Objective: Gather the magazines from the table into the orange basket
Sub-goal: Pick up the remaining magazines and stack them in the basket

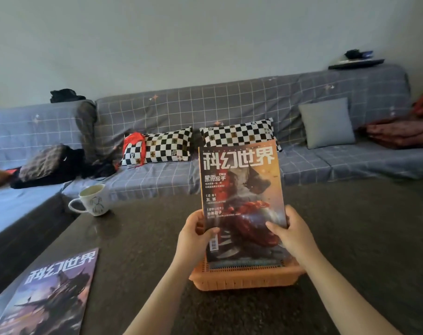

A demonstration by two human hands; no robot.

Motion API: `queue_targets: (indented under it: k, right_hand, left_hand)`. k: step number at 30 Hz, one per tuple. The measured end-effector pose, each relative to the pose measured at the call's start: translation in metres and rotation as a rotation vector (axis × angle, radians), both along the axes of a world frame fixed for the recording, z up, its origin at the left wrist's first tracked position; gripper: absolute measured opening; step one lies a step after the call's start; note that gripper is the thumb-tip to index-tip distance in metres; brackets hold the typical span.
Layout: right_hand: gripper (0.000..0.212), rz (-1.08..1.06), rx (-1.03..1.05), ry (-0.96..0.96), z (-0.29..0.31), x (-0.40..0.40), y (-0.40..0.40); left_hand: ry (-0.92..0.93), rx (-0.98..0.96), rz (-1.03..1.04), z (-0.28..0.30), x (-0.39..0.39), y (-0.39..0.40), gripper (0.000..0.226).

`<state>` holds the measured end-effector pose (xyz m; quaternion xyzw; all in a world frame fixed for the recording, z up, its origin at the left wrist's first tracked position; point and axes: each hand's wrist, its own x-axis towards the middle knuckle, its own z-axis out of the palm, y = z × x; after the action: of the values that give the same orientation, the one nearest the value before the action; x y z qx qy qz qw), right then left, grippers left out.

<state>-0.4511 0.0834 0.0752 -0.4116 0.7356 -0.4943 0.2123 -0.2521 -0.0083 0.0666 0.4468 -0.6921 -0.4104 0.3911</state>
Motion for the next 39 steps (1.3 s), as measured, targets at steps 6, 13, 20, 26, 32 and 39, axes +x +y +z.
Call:
queue_targets:
  k: [6, 13, 20, 26, 32, 39]
  right_hand:
    - [0.062, -0.031, 0.132, 0.273, -0.02, -0.011, -0.007]
    - [0.024, -0.106, 0.253, 0.472, -0.042, -0.012, -0.014]
    - [0.026, -0.151, 0.284, 0.504, -0.043, -0.009, -0.019]
    - [0.066, -0.109, 0.255, 0.446, -0.043, -0.01, -0.022]
    - [0.057, 0.009, 0.342, 0.34, -0.037, -0.014, -0.028]
    - [0.07, 0.001, 0.296, 0.217, -0.033, -0.01, -0.022]
  left_hand:
    - [-0.334, -0.107, 0.08, -0.016, -0.013, -0.007, 0.015]
    - [-0.661, -0.138, 0.141, -0.028, -0.017, -0.012, 0.022]
    - [-0.66, -0.058, 0.192, -0.031, -0.018, -0.014, 0.031]
    - [-0.571, -0.018, 0.075, -0.033, -0.019, -0.015, 0.037]
    - [-0.421, 0.136, -0.082, -0.029, -0.022, -0.019, 0.033]
    - [-0.228, 0.344, -0.029, -0.025, -0.019, -0.016, 0.053]
